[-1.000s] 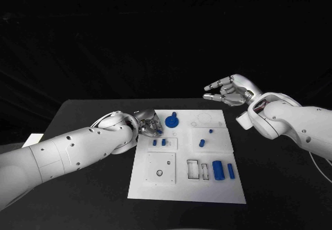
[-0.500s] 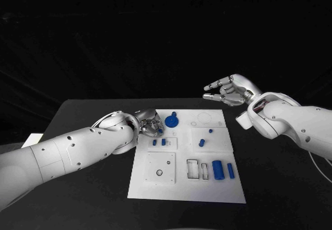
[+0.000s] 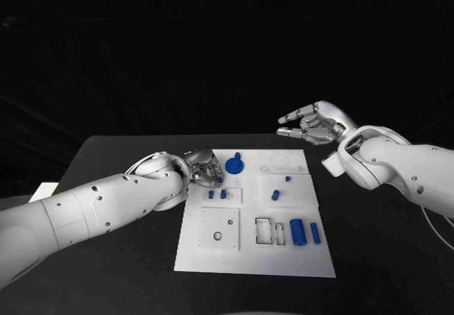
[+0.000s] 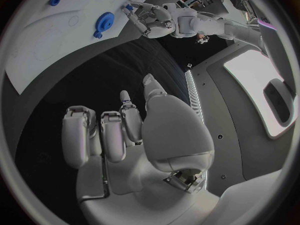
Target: Assemble the parts on the task board
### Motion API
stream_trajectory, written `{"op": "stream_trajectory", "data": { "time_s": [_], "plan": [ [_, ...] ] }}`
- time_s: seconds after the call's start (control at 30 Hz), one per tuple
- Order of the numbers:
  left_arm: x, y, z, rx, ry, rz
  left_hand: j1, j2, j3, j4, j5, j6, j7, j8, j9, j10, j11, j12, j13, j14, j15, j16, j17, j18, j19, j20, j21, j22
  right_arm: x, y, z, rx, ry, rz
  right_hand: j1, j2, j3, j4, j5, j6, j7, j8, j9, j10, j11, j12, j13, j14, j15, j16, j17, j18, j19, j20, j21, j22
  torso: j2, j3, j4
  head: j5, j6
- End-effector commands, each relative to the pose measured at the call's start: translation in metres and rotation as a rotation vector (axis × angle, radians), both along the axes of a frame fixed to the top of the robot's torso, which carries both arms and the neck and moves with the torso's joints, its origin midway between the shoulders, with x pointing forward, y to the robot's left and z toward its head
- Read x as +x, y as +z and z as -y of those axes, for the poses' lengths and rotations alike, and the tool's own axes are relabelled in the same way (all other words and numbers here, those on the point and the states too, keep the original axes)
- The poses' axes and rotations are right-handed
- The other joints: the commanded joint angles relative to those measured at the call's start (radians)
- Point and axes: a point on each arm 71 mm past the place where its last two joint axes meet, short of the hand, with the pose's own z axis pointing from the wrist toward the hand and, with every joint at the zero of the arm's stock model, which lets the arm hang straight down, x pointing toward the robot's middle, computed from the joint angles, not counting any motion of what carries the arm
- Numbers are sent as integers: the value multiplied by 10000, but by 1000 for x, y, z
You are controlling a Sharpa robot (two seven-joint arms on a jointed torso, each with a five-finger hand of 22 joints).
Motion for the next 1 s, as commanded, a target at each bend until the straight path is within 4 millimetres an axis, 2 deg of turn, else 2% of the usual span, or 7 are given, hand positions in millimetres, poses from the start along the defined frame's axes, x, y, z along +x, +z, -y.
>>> {"op": "stream_trajectory", "data": {
  "time_s": [0.03, 0.47, 0.6, 0.73, 1.0],
  "plan": [
    [-1, -2, 1, 157, -8, -244, -115, -7, -79, 0, 23, -93, -15, -71, -20, -92, -2, 40, 15, 189, 47, 37, -25, -139, 34, 47, 15, -1, -1, -1, -2, -31, 165, -57, -78, 57, -41, 3, 53, -46, -13, 15, 7, -42, -31, -31, 747, 763, 9, -56, 1292, 87, -58, -2, -42, 3, 1, -1, 0, 1, -14],
    [0, -2, 1, 155, 22, -233, -153, -24, -138, -9, 24, -207, 6, -147, -64, -209, 22, 62, 38, 175, 65, 25, -78, -138, 26, 58, -12, -13, -1, -1, -1, -33, 161, -56, -78, 57, -41, 3, 53, -46, -13, 15, 7, -42, -31, -31, 747, 763, 9, -56, 1292, 87, -58, -2, -42, 3, -1, -3, 1, 6, -12],
    [0, -2, 0, 146, 70, -205, -181, -56, -192, -29, 41, -806, 50, -450, -196, -366, 15, 125, 82, 163, 60, 25, -118, -136, 23, 70, -30, -9, -1, -1, -1, -35, 150, -58, -78, 57, -41, 3, 53, -46, -13, 15, 7, -42, -31, -31, 747, 763, 9, -56, 1292, 87, -58, -2, -42, 3, -2, -3, 3, 5, -5],
    [0, -1, -2, 120, 129, -155, -208, -101, -250, -34, 44, -1347, 93, -471, -214, -636, 55, 107, 72, 149, 85, 12, -190, -139, 22, 83, -51, -9, 0, -1, 0, -48, 111, -75, -79, 65, -53, 0, 53, -46, -13, 16, 7, -56, -31, -60, 727, 759, 9, -67, 1274, 92, -68, -2, -56, -21, -2, -7, 3, 1, 0],
    [0, 6, -12, -266, 324, -1, -239, -186, -463, -28, 45, -1684, 123, -447, -193, -1296, 205, -45, -34, 103, 207, -55, -408, -130, -10, 164, -172, -89, 2, -3, 5, -128, -30, -184, -80, 64, -91, -13, 50, -71, -9, 5, 3, -219, -28, -376, 524, 701, 11, -216, 1039, 145, -180, -1, -198, -282, -17, -11, 7, 1, 16]
  ]
}}
